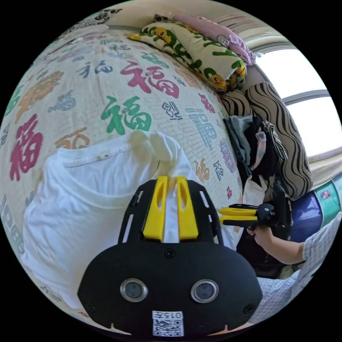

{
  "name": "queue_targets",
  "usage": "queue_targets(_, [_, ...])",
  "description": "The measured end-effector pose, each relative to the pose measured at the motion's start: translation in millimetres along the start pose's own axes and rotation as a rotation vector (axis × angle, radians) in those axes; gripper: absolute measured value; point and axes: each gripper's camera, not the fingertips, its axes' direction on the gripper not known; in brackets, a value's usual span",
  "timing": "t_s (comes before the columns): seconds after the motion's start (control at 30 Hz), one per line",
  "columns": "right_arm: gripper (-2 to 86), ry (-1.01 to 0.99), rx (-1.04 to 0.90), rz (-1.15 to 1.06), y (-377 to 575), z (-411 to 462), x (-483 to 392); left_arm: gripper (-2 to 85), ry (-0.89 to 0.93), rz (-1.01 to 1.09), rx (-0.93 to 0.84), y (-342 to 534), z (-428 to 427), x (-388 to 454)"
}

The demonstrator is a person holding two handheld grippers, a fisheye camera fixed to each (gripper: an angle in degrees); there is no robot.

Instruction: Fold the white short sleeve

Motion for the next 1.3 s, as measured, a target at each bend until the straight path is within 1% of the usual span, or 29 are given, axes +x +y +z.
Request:
queue_targets(0.03, [1.3,0.032,-0.012,-0.008,-3,0,-6,1.7,0.028,0.013,-0.009,-5,9,-5])
queue_targets(0.1, [0.5,0.016,0.005,0.006,-4,-6,-10,1.4,-0.022,0.02,0.026,-9,13,-10])
queue_targets(0.13, [0.7,-0.012,0.014,0.033,-4,-8,-9,1.5,-0.051,0.023,0.036,-10,16,-14])
queue_targets(0.2, [1.9,-0.074,0.014,0.058,-3,-9,-9,2.4,-0.053,0.026,-0.005,-9,29,-21])
queue_targets(0.27, [4.6,-0.115,0.026,0.082,-2,-18,-15,4.4,-0.053,0.022,-0.008,-3,34,-28])
queue_targets(0.33, [5.1,-0.097,0.067,0.089,0,-32,-24,6.5,-0.058,-0.012,0.047,15,22,-33])
queue_targets(0.37, [5.1,-0.102,0.108,0.067,3,-43,-35,6.6,-0.057,-0.014,0.071,22,17,-33])
queue_targets(0.43, [4.9,-0.135,0.131,0.001,3,-55,-56,6.5,-0.029,-0.01,0.115,56,4,-31])
queue_targets(0.5, [4.2,-0.15,0.104,-0.075,-2,-56,-83,6.2,-0.018,0.015,0.068,80,9,-30])
queue_targets(0.57, [0.8,-0.133,0.036,-0.152,-9,-45,-115,5.8,-0.051,0.026,0.002,103,24,-35])
queue_targets(0.63, [-0.3,-0.105,-0.046,-0.154,-12,-31,-130,4.3,-0.087,-0.002,-0.09,126,48,-51])
queue_targets(0.7, [-0.7,-0.073,-0.115,-0.14,-10,-21,-140,3.4,-0.122,-0.007,-0.106,141,58,-63])
queue_targets(0.8, [-0.6,-0.09,-0.103,-0.129,-4,-30,-152,5.7,-0.161,-0.024,-0.064,159,58,-76])
queue_targets(0.87, [0.0,-0.105,-0.128,-0.082,-8,-46,-162,7.3,-0.134,-0.065,-0.029,172,52,-83])
queue_targets(0.97, [2.2,-0.086,-0.086,-0.116,-21,-79,-189,7.8,-0.051,-0.164,0.136,210,23,-100])
queue_targets(1.0, [2.8,-0.089,-0.08,-0.13,-26,-85,-197,7.9,-0.034,-0.246,0.215,232,8,-112])
queue_targets(1.03, [4.4,-0.102,-0.069,-0.165,-37,-97,-214,8.0,-0.034,-0.341,0.288,257,-7,-128])
queue_targets(1.07, [5.5,-0.116,-0.06,-0.206,-50,-106,-234,8.1,-0.042,-0.391,0.318,271,-13,-136])
queue_targets(1.1, [5.7,-0.125,-0.058,-0.233,-57,-110,-245,8.5,-0.071,-0.487,0.366,297,-24,-152])
queue_targets(1.13, [6.0,-0.143,-0.057,-0.294,-73,-115,-270,9.2,-0.116,-0.573,0.398,323,-33,-168])
queue_targets(1.2, [6.2,-0.151,-0.047,-0.382,-97,-118,-312,9.6,-0.152,-0.675,0.426,354,-41,-191])
queue_targets(1.27, [6.8,-0.177,-0.074,-0.491,-132,-113,-375,9.5,-0.145,-0.699,0.457,372,-45,-209])
queue_targets(1.3, [7.0,-0.182,-0.082,-0.51,-140,-110,-390,9.4,-0.13,-0.682,0.478,377,-46,-217])
